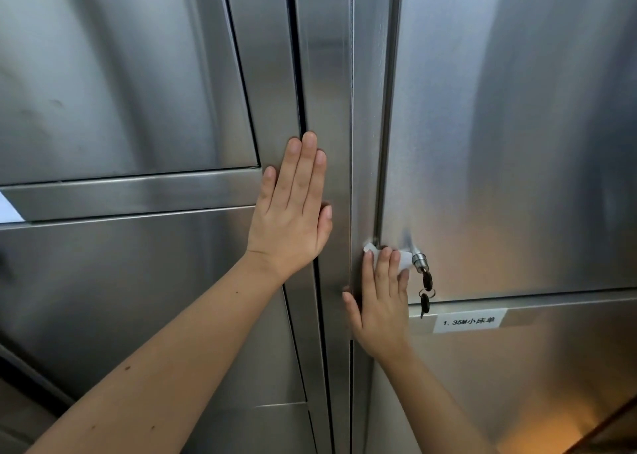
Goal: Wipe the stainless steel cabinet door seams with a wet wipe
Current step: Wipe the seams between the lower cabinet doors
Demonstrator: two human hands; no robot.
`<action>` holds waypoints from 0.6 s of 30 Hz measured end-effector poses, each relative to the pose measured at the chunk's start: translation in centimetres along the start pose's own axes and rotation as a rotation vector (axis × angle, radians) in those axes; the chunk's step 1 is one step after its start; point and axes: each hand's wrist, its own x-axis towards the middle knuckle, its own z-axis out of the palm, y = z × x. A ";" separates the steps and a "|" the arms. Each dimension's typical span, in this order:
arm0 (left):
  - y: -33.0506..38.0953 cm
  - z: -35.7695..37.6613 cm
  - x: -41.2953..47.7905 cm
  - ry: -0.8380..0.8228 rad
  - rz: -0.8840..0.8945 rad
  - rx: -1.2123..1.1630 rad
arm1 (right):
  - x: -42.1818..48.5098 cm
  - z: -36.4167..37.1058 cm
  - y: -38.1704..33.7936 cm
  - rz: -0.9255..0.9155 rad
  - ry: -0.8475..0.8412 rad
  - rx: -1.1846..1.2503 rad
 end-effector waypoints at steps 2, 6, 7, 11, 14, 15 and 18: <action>0.0 0.0 0.0 0.004 0.001 0.004 | -0.2 0.1 0.0 0.005 -0.005 0.014; 0.0 0.0 0.0 -0.005 -0.002 0.010 | -3.7 1.2 0.3 0.024 -0.091 -0.029; 0.0 0.0 0.0 -0.006 -0.003 0.011 | -4.4 1.5 0.4 0.029 -0.110 -0.048; 0.0 0.0 0.0 -0.004 -0.003 0.007 | -5.2 1.5 0.3 0.054 -0.144 -0.073; 0.0 0.1 -0.1 0.001 0.001 -0.002 | -3.5 0.9 -0.1 0.047 -0.096 -0.057; 0.0 0.1 -0.1 -0.003 0.000 -0.001 | -2.4 0.5 -0.2 0.038 -0.066 -0.047; 0.0 0.1 -0.1 -0.010 -0.007 -0.009 | 0.7 -0.6 -0.8 0.019 0.010 -0.016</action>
